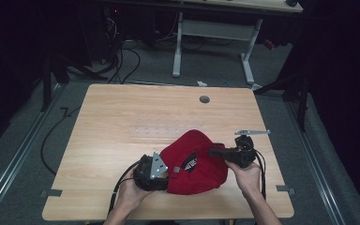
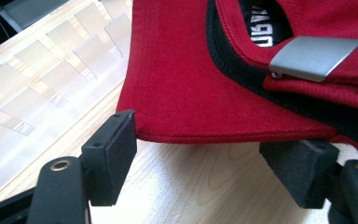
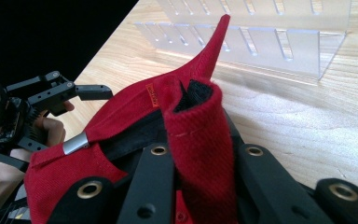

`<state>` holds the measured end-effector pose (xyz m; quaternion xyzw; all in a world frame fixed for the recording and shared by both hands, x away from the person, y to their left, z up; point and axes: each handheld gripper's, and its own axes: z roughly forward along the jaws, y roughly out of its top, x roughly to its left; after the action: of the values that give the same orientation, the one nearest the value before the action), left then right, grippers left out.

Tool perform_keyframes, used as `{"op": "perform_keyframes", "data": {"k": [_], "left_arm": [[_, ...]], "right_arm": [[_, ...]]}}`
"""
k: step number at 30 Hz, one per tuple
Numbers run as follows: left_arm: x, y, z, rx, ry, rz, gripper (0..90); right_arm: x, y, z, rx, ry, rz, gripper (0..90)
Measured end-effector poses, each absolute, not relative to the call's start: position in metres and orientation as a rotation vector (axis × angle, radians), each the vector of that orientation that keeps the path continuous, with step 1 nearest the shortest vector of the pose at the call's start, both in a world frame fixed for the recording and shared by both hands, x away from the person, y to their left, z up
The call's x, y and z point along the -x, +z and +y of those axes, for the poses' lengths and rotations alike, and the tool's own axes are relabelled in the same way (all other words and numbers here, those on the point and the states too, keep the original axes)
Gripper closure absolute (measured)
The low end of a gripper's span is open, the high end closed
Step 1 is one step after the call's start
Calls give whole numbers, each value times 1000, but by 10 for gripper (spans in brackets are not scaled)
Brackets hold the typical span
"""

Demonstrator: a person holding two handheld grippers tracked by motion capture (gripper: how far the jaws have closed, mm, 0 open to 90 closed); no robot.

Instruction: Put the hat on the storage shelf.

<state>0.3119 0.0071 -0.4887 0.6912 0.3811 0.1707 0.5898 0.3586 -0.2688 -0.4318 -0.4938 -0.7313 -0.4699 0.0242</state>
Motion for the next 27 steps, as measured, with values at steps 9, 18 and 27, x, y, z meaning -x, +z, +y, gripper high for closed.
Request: {"op": "perform_keyframes", "data": {"k": [9, 18, 27], "left_arm": [[-308, -490, -1, -1658, 455, 815, 211], [-307, -489, -6, -1667, 448, 776, 229], [-309, -483, -1, -1631, 428, 784, 312]], "right_arm": [[-360, -431, -270, 1530, -1443, -2247, 822], [-361, -430, -271, 1502, -1455, -2201, 823], [-361, -429, -266, 1487, -1457, -2203, 822]]}}
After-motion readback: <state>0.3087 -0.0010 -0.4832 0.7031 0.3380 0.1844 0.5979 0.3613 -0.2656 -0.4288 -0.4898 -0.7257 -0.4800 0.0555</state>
